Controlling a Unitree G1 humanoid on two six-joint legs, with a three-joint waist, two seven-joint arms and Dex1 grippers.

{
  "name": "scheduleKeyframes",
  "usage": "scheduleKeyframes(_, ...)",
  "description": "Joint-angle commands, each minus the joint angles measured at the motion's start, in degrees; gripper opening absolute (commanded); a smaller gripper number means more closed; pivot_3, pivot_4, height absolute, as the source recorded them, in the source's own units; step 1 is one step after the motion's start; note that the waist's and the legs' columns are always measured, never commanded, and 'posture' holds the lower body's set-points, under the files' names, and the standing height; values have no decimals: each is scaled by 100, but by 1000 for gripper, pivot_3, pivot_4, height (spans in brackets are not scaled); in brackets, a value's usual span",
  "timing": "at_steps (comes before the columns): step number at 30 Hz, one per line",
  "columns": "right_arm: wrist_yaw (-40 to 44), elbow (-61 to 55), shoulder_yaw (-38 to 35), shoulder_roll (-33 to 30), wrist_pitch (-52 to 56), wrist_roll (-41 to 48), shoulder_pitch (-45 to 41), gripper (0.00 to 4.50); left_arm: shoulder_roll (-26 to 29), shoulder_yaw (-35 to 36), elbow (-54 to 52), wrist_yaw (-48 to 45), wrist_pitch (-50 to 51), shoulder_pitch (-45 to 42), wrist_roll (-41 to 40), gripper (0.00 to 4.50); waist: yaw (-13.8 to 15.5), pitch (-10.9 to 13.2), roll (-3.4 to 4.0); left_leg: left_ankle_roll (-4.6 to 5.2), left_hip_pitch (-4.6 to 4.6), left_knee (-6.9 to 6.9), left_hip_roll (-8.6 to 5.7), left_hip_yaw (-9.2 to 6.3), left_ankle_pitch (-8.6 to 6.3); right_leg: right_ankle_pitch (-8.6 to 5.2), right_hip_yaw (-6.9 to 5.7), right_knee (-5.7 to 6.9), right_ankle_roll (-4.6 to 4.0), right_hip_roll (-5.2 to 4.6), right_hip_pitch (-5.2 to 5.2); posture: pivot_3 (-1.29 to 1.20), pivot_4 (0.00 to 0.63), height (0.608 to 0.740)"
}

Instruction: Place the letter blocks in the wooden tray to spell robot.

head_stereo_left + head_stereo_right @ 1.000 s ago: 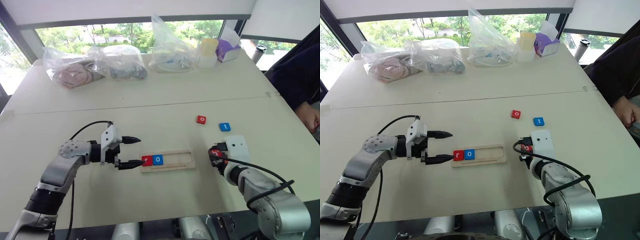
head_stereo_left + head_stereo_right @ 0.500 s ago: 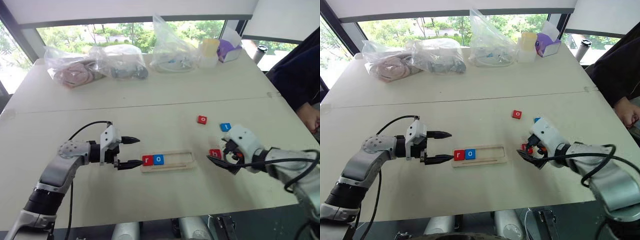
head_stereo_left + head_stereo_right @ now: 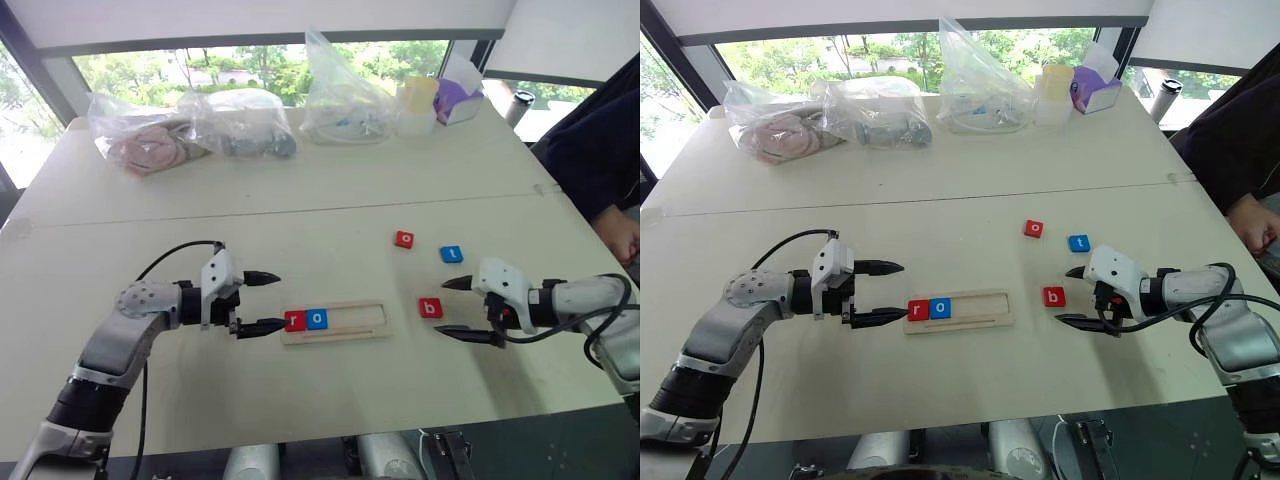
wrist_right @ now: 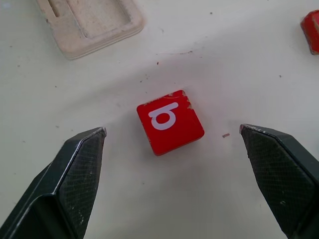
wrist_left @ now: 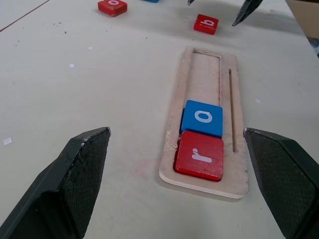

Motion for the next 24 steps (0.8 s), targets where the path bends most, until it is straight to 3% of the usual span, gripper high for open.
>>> scheduleKeyframes(1, 92, 126, 58, 91, -197, -18, -153, 4425, 63, 140, -210, 32, -64, 21, -13, 4500, 2, 0, 0, 0, 0, 0, 0, 0, 0, 1, 0, 0, 0, 0, 0, 0, 150, 740)
scheduleKeyframes(6, 112, 289, 209, 222, -328, -108, -210, 4425, 97, 157, -249, 33, -44, 53, -28, 4500, 4, 0, 1, 0, 0, 1, 0, -1, 0, 3, 0, 1, -2, 0, 1, 0, 150, 740)
scheduleKeyframes(9, 67, 444, 276, 306, -472, -195, -257, 3713, 153, 162, -290, -3, -34, 89, -45, 4500, 2, 0, 1, 0, 1, 2, 0, -1, 0, 5, 0, 2, -4, 0, 2, 0, 150, 740)
scheduleKeyframes(14, 13, 491, 296, 377, -567, -275, -325, 1118, 186, 166, -293, -9, -46, 100, -44, 4500, 3, -1, 1, 0, 6, 4, 0, -1, 0, 6, 0, 8, -5, 0, 4, 0, 150, 740)
scheduleKeyframes(24, 164, -775, 294, 323, 126, 58, -621, 1119, 205, 160, -301, -14, -63, 107, -46, 4500, -3, 1, 3, 0, 15, 3, 1, -3, 0, 7, 0, 16, -3, 2, 8, 0, 150, 740)
